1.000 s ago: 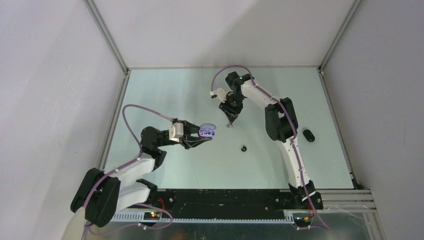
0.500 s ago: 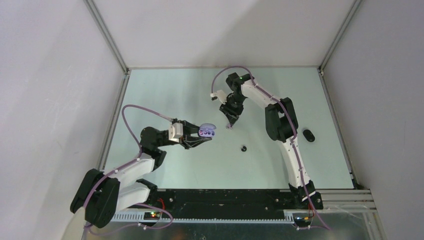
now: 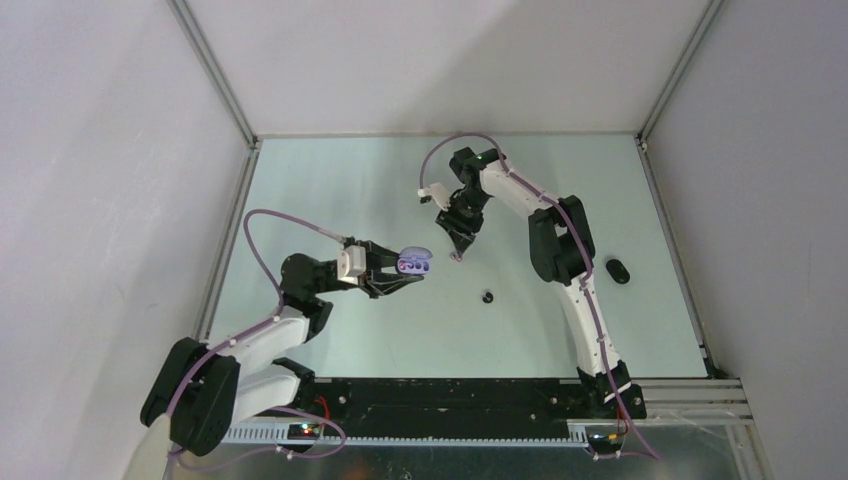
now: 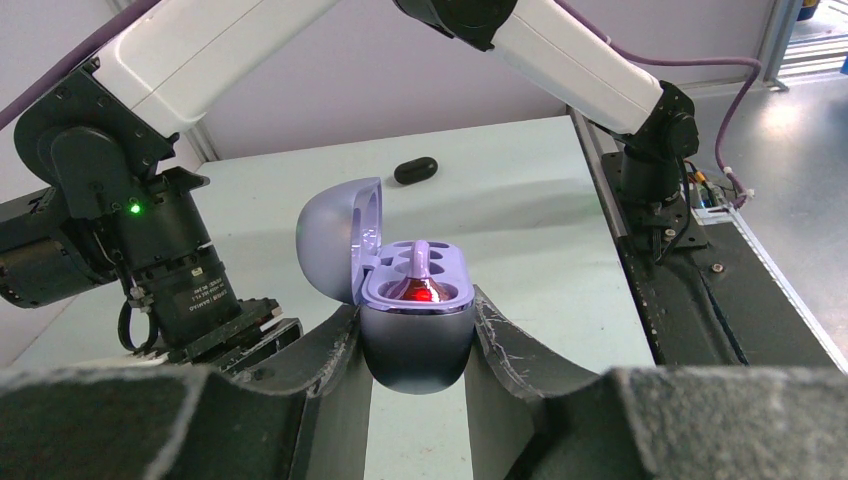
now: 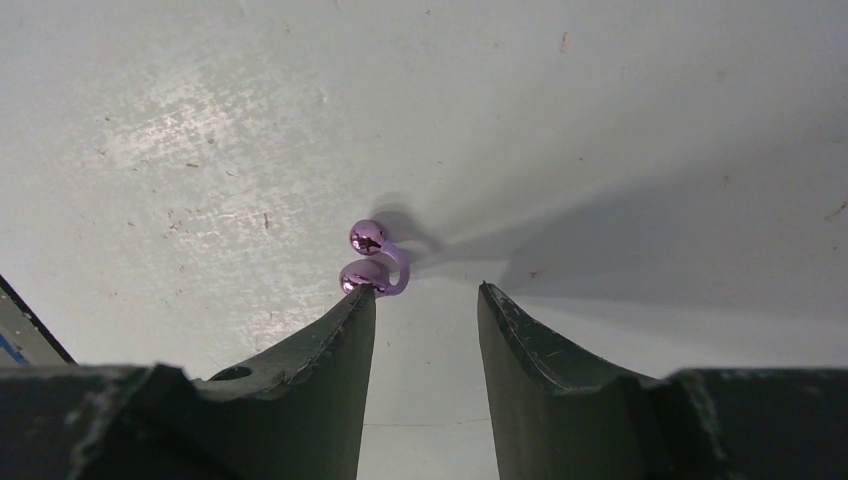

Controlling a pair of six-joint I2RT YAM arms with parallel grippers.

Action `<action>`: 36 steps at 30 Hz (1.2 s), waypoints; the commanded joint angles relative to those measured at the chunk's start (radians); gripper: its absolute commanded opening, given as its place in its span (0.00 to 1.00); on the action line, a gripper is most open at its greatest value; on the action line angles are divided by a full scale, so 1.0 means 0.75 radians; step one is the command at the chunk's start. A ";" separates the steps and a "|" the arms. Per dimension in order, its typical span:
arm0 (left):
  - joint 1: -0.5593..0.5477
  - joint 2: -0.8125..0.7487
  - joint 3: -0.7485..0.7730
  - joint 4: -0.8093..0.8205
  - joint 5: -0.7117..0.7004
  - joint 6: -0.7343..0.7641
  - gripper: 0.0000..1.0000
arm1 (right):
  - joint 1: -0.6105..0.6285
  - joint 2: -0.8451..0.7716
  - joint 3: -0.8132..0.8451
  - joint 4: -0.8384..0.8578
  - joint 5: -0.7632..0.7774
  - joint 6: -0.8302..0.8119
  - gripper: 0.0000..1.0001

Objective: Insert the wireless bluetooth earbuds into the charging case
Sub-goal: Pick up the earbud from the center of the board.

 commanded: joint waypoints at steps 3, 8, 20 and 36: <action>0.008 -0.024 0.014 0.033 0.017 0.034 0.00 | 0.008 -0.036 -0.010 -0.059 -0.068 -0.044 0.45; 0.008 -0.027 0.013 0.029 0.018 0.037 0.00 | 0.008 -0.032 -0.008 -0.045 -0.054 -0.027 0.45; 0.008 -0.024 0.013 0.025 0.020 0.044 0.00 | 0.013 -0.016 0.000 -0.048 -0.097 -0.021 0.43; 0.008 -0.037 0.008 0.021 0.028 0.052 0.00 | -0.016 -0.025 0.051 -0.048 -0.168 0.020 0.40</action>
